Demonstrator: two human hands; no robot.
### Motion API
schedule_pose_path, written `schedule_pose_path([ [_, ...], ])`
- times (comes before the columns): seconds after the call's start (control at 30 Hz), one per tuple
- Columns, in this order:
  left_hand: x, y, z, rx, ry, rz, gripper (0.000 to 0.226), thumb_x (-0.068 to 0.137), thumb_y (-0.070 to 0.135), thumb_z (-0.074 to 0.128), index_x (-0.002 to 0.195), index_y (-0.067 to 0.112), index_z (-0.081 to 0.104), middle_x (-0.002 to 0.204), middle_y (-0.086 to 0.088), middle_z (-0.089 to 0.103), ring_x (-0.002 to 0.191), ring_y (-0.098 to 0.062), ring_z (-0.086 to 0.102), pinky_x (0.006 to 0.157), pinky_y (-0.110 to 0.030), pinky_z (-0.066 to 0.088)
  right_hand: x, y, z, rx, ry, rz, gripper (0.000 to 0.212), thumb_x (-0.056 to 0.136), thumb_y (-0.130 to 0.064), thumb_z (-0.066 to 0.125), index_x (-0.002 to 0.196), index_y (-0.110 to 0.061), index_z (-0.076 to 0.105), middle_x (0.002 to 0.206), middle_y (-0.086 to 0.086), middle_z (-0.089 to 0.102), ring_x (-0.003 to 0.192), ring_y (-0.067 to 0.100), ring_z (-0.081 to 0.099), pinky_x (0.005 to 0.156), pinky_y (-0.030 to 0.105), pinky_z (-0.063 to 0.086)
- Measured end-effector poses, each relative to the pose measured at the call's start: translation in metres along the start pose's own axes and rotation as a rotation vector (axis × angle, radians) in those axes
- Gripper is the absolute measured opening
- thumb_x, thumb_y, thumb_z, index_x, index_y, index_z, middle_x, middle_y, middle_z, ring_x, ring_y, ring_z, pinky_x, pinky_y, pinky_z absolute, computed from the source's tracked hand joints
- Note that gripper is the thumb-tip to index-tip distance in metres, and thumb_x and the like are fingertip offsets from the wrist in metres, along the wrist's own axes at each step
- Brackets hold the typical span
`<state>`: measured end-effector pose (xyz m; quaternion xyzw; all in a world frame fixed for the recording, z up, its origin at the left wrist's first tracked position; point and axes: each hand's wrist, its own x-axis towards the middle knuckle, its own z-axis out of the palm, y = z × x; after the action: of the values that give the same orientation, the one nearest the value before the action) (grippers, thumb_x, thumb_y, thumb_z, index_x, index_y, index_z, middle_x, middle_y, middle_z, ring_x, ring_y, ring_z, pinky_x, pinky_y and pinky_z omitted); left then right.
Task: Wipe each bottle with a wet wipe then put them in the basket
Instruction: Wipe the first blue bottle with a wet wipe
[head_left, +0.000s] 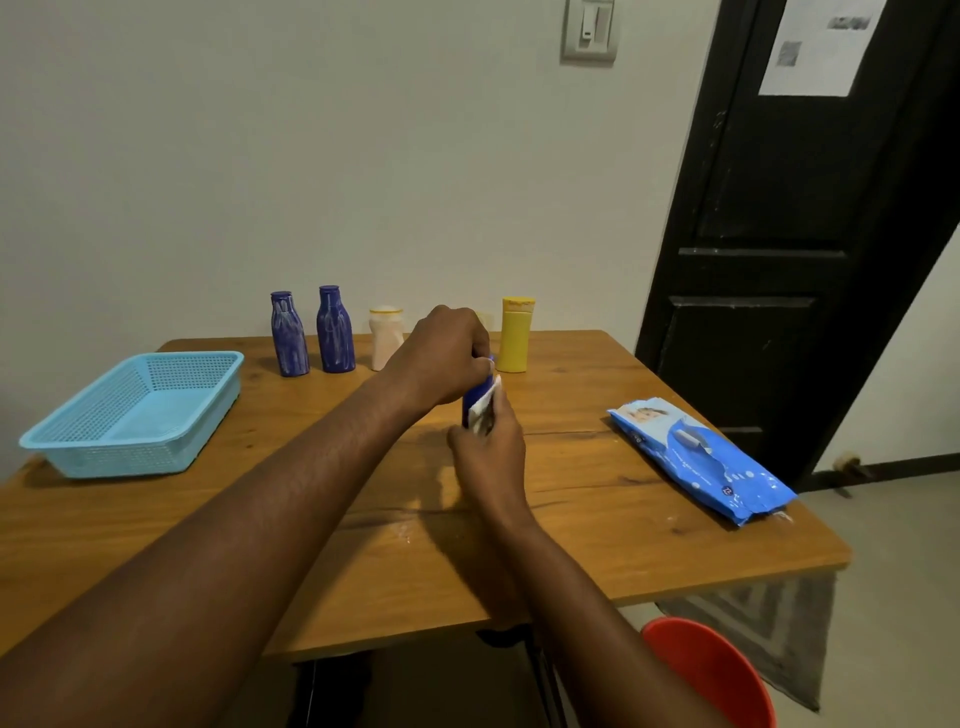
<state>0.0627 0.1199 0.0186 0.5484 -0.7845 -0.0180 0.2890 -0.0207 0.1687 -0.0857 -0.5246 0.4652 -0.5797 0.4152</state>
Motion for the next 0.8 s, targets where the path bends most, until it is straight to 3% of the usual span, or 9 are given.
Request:
schedule_pose_path([
  [0.1, -0.001, 0.002, -0.002, 0.009, -0.016, 0.007, 0.017, 0.086, 0.013, 0.068, 0.098, 0.008, 0.079, 0.102, -0.005, 0.075, 0.088, -0.017, 0.067, 0.081, -0.035, 0.059, 0.029, -0.015, -0.012, -0.049, -0.029, -0.03, 0.054, 0.084, 0.001, 0.06, 0.134, -0.021, 0.056, 0.113, 0.003, 0.067, 0.101, 0.019, 0.064, 0.076, 0.027, 0.055],
  [0.2, -0.001, 0.001, -0.003, -0.003, -0.034, 0.006, 0.018, 0.087, 0.011, 0.069, 0.102, 0.006, 0.078, 0.108, -0.006, 0.075, 0.093, -0.017, 0.067, 0.081, -0.031, 0.056, 0.043, -0.013, -0.029, -0.129, -0.124, 0.017, 0.039, 0.085, 0.005, 0.061, 0.118, -0.015, 0.062, 0.105, 0.005, 0.069, 0.098, 0.022, 0.065, 0.081, 0.034, 0.056],
  [0.27, -0.001, -0.001, -0.002, -0.014, -0.044, -0.006, 0.022, 0.088, 0.01, 0.069, 0.108, 0.007, 0.076, 0.117, -0.005, 0.073, 0.102, -0.017, 0.064, 0.082, -0.028, 0.05, 0.039, -0.003, -0.034, -0.16, -0.152, 0.065, 0.045, 0.084, 0.004, 0.064, 0.125, -0.014, 0.059, 0.111, 0.005, 0.068, 0.105, 0.022, 0.065, 0.083, 0.032, 0.055],
  [0.4, -0.005, -0.008, 0.002, -0.049, -0.002, -0.027, 0.028, 0.089, 0.009, 0.068, 0.117, 0.011, 0.074, 0.125, -0.003, 0.07, 0.116, -0.018, 0.062, 0.087, -0.027, 0.043, 0.016, 0.009, -0.03, -0.095, -0.035, 0.1, 0.07, 0.084, 0.003, 0.065, 0.147, -0.022, 0.049, 0.136, -0.005, 0.06, 0.122, 0.012, 0.056, 0.088, 0.024, 0.052],
  [0.47, -0.006, -0.01, 0.003, -0.07, 0.009, -0.026, 0.028, 0.089, 0.007, 0.066, 0.116, 0.011, 0.075, 0.119, -0.004, 0.073, 0.107, -0.015, 0.064, 0.083, -0.025, 0.045, 0.008, 0.007, -0.023, -0.053, -0.005, 0.061, 0.074, 0.086, 0.002, 0.066, 0.151, -0.024, 0.044, 0.137, -0.006, 0.058, 0.122, 0.01, 0.054, 0.086, 0.022, 0.053],
  [0.53, -0.006, -0.01, 0.002, -0.09, 0.015, -0.013, 0.024, 0.089, 0.012, 0.066, 0.11, 0.011, 0.078, 0.112, -0.004, 0.076, 0.096, -0.012, 0.066, 0.079, -0.024, 0.05, 0.005, -0.001, -0.017, -0.042, 0.002, -0.012, 0.077, 0.085, 0.002, 0.066, 0.153, -0.025, 0.041, 0.139, -0.005, 0.057, 0.123, 0.014, 0.056, 0.089, 0.029, 0.058],
  [0.67, -0.005, -0.01, -0.002, -0.125, 0.047, 0.008, 0.015, 0.088, 0.024, 0.071, 0.095, 0.017, 0.083, 0.091, 0.001, 0.078, 0.079, -0.009, 0.07, 0.077, -0.037, 0.06, 0.022, -0.029, -0.015, -0.09, -0.033, -0.151, 0.074, 0.087, 0.0, 0.058, 0.154, -0.024, 0.041, 0.137, -0.018, 0.052, 0.121, -0.001, 0.051, 0.091, 0.012, 0.049],
  [0.73, -0.004, -0.012, -0.003, -0.138, 0.057, -0.004, 0.012, 0.088, 0.024, 0.073, 0.092, 0.019, 0.083, 0.086, 0.002, 0.078, 0.076, -0.009, 0.07, 0.075, -0.038, 0.06, 0.033, -0.035, -0.018, -0.12, -0.077, -0.154, 0.069, 0.084, -0.006, 0.057, 0.149, -0.026, 0.047, 0.136, -0.015, 0.058, 0.118, 0.005, 0.058, 0.092, 0.026, 0.055],
  [0.8, -0.003, -0.012, -0.001, -0.144, 0.046, -0.017, 0.013, 0.088, 0.024, 0.073, 0.096, 0.018, 0.082, 0.094, 0.001, 0.078, 0.082, -0.009, 0.069, 0.073, -0.028, 0.057, 0.037, -0.031, -0.022, -0.162, -0.123, -0.102, 0.061, 0.083, -0.005, 0.057, 0.141, -0.024, 0.053, 0.124, -0.003, 0.066, 0.11, 0.017, 0.063, 0.089, 0.037, 0.057],
])
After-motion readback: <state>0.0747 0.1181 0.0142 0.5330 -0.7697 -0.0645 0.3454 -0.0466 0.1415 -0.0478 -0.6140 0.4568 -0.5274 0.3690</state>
